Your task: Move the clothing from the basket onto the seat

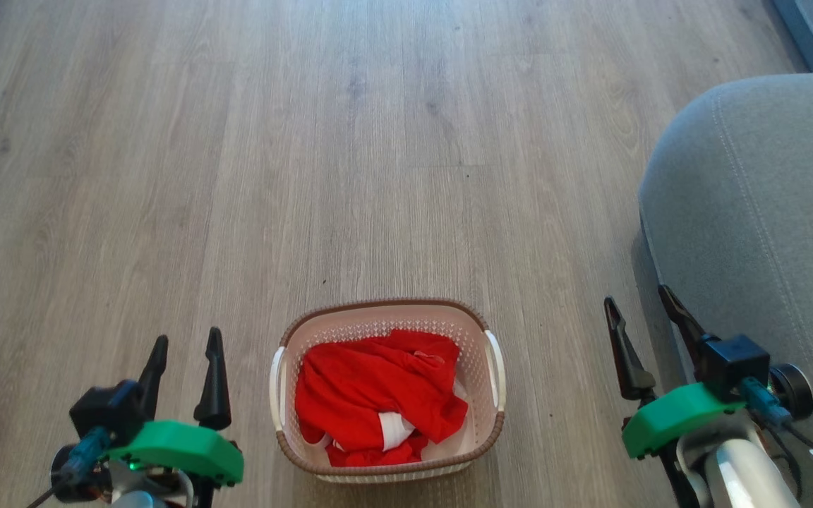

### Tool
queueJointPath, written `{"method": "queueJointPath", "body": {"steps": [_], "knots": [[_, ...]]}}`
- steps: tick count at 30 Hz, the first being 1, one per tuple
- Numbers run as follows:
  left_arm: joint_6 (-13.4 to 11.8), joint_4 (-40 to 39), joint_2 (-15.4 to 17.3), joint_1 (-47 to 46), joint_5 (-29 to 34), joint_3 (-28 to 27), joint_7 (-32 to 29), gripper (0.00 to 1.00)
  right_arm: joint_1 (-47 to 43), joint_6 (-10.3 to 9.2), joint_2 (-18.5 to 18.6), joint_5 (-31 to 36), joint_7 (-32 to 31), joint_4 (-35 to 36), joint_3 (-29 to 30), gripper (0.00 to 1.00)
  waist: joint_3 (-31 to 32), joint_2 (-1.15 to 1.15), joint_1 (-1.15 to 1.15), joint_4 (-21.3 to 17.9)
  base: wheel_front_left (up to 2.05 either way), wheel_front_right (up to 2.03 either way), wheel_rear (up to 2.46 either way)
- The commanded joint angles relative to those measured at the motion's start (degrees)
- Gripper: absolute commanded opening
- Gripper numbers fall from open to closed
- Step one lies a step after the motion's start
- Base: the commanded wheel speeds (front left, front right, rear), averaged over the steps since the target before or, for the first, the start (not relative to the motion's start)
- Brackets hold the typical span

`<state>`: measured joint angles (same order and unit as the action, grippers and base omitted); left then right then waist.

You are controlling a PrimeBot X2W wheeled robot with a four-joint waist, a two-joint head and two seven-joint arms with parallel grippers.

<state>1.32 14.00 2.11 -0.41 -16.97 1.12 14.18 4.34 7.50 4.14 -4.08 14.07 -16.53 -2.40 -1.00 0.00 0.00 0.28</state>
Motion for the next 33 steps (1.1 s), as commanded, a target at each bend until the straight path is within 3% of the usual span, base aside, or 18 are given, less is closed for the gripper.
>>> {"method": "queueJointPath", "body": {"steps": [1,33], "knots": [[-0.2,-2.1,0.8,-2.0,1.3,-1.6,0.8,1.0,2.7,-0.01,0.8,1.4,0.9,2.0,-1.5,1.0,0.0,0.0,0.0,0.0,0.0,0.0,0.0],[0.0,-1.2,0.8,-2.6,1.0,-1.9,0.8,1.0,2.8,-0.01,0.2,-1.6,0.9,1.4,0.1,1.0,-0.3,0.0,0.0,-0.1,0.0,0.0,0.0]]}}
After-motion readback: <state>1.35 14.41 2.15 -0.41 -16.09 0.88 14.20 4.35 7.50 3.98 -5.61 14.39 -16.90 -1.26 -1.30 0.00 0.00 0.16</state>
